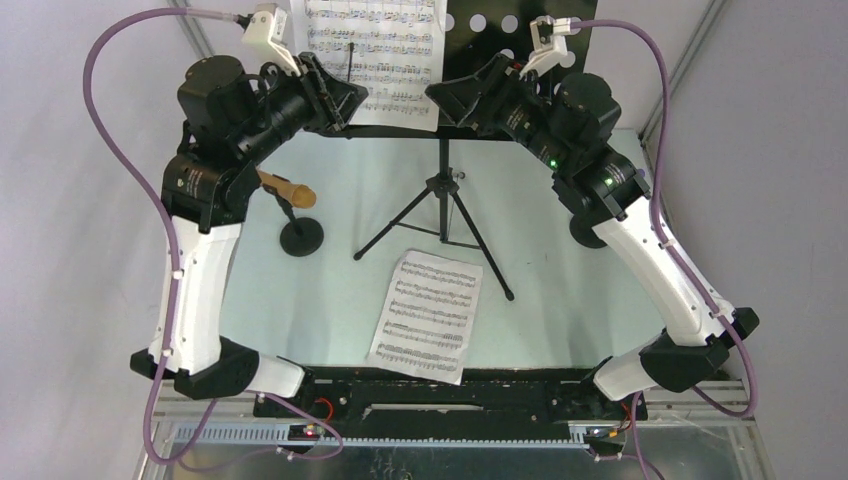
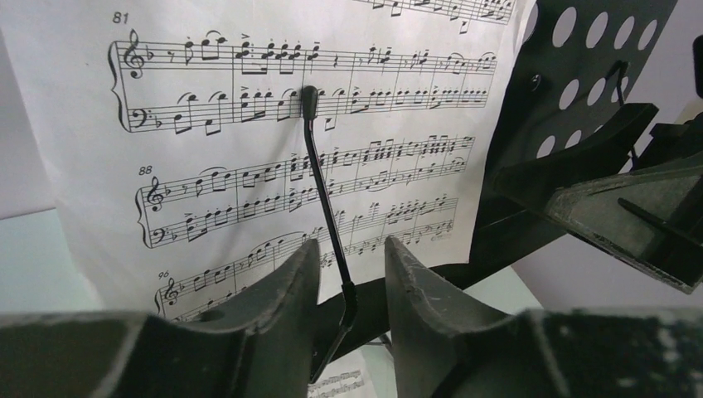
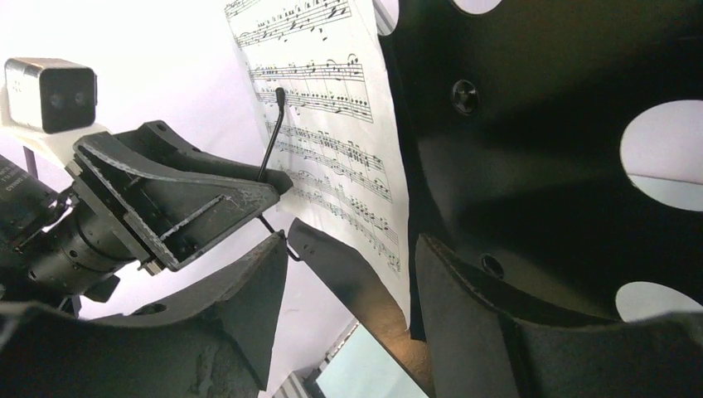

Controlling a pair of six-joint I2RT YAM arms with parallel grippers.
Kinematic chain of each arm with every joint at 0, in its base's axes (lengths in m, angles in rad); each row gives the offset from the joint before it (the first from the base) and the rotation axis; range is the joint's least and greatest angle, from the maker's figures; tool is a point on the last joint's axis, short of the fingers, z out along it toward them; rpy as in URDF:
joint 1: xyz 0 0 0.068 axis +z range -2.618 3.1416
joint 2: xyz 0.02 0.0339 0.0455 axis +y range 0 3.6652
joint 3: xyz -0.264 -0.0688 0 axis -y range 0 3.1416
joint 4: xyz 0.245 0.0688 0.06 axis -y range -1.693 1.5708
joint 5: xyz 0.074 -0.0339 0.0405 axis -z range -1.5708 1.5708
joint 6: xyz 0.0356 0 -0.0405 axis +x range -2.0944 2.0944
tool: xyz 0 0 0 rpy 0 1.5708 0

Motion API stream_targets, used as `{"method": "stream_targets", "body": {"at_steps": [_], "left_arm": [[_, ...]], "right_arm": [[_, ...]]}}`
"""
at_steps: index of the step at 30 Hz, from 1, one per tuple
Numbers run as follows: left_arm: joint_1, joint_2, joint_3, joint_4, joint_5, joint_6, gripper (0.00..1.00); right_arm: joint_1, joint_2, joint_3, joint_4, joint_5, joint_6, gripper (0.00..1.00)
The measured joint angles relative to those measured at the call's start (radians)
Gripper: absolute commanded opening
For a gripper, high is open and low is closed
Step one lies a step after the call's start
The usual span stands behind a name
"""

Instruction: Pack up the instrument practice props

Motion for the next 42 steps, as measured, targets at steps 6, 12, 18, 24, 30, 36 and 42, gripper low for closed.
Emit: {"method": "stream_targets", "body": {"at_steps": [6,12,18,24,30,36,42], "left_arm": [[0.001,0.000,-0.031,0.012,0.008,-0.002,0.26],[0.001,0.000,-0.044,0.016,0.008,-0.002,0.24],[0.001,0.000,-0.047,0.026,0.010,-0.002,0.21],[0.001,0.000,-0.047,0.028,0.012,-0.002,0.18],[0.001,0.000,-0.047,0.029,0.012,-0.002,0.13],[0.002,0.001,-0.047,0.035,0.012,-0.002,0.06],[0.006,-0.012,-0.083,0.072,0.012,-0.001,0.02]], "right_arm": [[-0.004,0.000,-0.003,0.023,0.024,0.034,0.63],[-0.003,0.007,-0.005,0.049,0.036,0.056,0.63],[-0.003,0.029,-0.005,0.062,0.035,0.064,0.62],[0.004,0.060,0.014,0.080,0.008,0.074,0.62],[0.006,0.095,0.036,0.114,-0.024,0.079,0.52],[0.006,0.129,0.061,0.131,-0.027,0.066,0.32],[0.010,0.171,0.108,0.135,-0.024,0.013,0.06]]}}
